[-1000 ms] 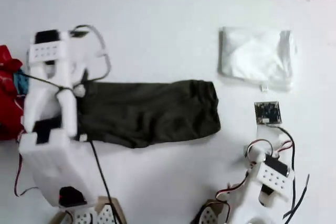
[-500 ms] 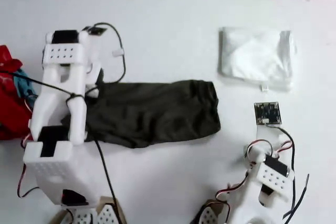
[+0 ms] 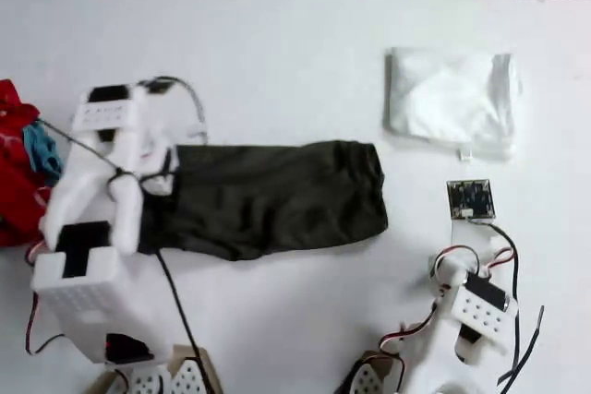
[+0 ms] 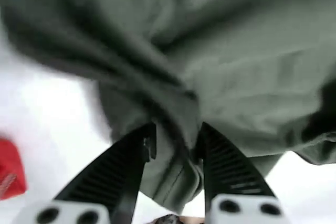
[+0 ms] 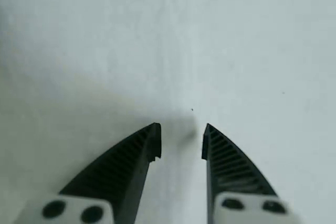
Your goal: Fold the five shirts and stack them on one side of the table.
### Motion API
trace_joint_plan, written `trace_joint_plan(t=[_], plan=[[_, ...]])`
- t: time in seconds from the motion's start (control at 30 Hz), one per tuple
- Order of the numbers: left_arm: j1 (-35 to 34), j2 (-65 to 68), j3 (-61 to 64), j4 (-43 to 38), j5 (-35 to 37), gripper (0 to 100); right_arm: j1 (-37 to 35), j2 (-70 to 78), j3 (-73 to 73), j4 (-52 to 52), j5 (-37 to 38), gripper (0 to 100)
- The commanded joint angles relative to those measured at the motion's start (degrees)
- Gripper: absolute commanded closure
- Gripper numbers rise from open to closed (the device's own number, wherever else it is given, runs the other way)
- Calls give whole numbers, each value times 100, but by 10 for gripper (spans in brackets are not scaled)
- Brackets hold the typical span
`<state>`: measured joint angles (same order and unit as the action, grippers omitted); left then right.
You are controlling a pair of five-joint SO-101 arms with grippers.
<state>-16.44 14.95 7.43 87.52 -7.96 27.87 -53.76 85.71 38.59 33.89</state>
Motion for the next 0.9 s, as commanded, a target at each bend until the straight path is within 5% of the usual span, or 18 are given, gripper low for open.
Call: trace_joint_plan(t=[0.0, 0.37, 0.6, 0.87], plan=[[-589, -246, -198, 9, -185, 841, 4, -136, -26, -40, 53, 865], [-774, -237, 822, -1301, -466, 839, 4, -136, -26, -31, 53, 865], [-1169, -229, 1473, -2110, -53, 838, 4, -136, -26, -31, 44, 865], [-1169, 475, 936, -1811, 404, 837, 4, -136, -26, -31, 44, 865]])
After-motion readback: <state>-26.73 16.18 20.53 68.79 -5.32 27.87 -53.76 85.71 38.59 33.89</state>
